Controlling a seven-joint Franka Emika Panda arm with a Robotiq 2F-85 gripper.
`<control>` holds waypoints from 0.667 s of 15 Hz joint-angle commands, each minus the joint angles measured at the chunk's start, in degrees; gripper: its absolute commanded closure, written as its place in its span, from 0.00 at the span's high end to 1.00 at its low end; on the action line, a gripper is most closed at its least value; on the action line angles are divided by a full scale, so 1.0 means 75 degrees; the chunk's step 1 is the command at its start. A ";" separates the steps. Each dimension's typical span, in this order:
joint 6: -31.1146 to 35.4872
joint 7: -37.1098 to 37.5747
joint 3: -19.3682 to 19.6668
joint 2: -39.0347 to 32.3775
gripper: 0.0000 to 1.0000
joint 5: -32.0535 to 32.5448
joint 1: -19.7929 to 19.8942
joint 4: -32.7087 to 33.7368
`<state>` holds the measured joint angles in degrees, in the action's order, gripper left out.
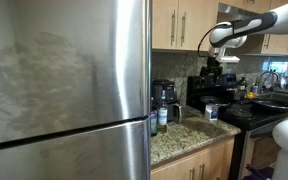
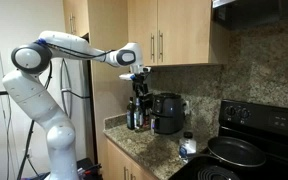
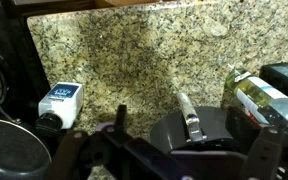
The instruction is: Close the air fryer
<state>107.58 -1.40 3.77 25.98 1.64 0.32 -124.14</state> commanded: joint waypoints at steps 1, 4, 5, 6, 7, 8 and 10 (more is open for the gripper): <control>-0.0019 -0.0029 -0.0065 -0.0010 1.00 -0.0035 0.0083 0.0020; 0.0056 -0.0402 0.0083 -0.0615 1.00 -0.0300 -0.0048 -0.0120; 0.0087 -0.0630 0.0150 -0.0823 1.00 -0.0526 -0.0138 -0.0264; 0.0182 -0.0763 0.0134 -0.1025 1.00 -0.0683 -0.0176 -0.0516; 0.0207 -0.0958 0.0118 -0.1212 1.00 -0.0826 -0.0202 -0.0719; 0.0366 -0.1165 0.0094 -0.1391 1.00 -0.0951 -0.0219 -0.0966; 0.0952 -0.1264 0.0040 -0.1613 1.00 -0.1151 -0.0183 -0.1482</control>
<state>109.46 -8.25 3.98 16.06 -4.51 -0.98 -130.65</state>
